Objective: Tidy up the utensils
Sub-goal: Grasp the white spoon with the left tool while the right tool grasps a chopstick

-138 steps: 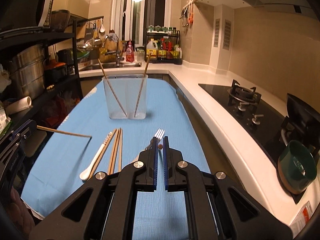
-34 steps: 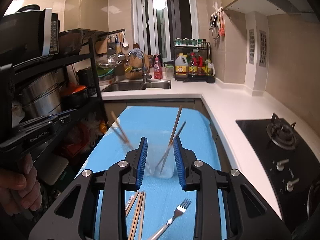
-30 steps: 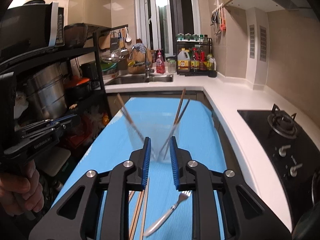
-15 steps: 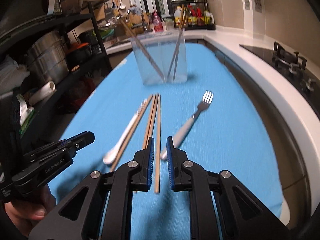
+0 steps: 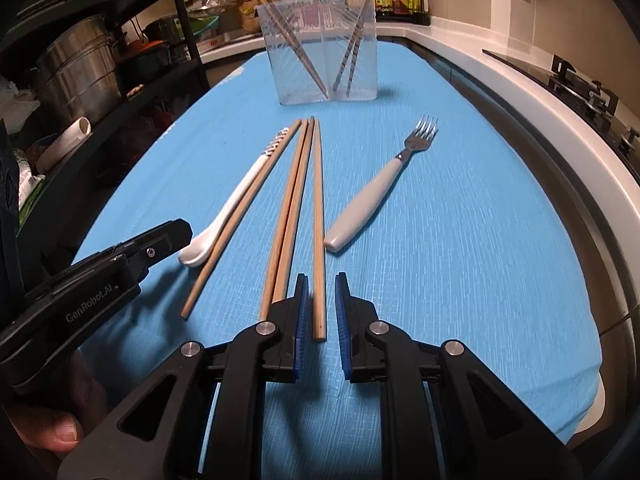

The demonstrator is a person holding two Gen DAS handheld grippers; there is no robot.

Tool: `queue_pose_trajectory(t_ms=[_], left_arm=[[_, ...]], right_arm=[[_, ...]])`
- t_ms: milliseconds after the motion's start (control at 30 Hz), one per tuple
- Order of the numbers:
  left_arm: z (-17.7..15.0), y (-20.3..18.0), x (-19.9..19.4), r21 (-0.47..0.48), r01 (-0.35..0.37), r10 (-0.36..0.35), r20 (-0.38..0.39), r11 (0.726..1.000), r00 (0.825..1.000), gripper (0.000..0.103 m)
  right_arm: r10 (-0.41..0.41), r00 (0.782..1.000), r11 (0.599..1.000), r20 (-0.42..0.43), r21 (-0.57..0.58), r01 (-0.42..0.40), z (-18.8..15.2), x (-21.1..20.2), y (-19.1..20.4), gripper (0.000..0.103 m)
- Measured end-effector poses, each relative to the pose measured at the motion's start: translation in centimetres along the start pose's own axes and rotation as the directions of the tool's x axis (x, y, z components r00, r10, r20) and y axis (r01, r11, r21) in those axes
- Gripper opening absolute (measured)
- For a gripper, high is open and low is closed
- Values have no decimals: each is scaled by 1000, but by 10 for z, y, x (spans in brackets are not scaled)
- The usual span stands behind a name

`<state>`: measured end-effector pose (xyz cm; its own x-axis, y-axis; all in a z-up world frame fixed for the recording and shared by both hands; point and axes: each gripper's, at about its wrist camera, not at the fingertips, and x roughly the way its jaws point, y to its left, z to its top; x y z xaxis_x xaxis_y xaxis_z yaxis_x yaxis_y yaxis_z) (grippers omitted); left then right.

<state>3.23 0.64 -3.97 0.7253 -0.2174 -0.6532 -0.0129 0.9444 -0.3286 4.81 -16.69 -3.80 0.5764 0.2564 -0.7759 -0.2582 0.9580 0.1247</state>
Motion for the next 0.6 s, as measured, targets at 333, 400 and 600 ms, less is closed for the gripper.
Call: queue_pose_trajectory(t_ms=[333,400,600], left_arm=[[-5,-9,5,54,-13,13,-12,998,1000,8],[-6,-6,5,40,-21,22,-10,999,1000,8],[-6,-6,4,38,-29,29,-6,999,1000,33]], right_arm=[[-10,1000,1000,-7,2,10,-1,4,-1,14],[-8,1000,1000,-8,6,8,-1,4,-2,14],[-9,1000,1000,-8,7,9,-1,4,-3,14]])
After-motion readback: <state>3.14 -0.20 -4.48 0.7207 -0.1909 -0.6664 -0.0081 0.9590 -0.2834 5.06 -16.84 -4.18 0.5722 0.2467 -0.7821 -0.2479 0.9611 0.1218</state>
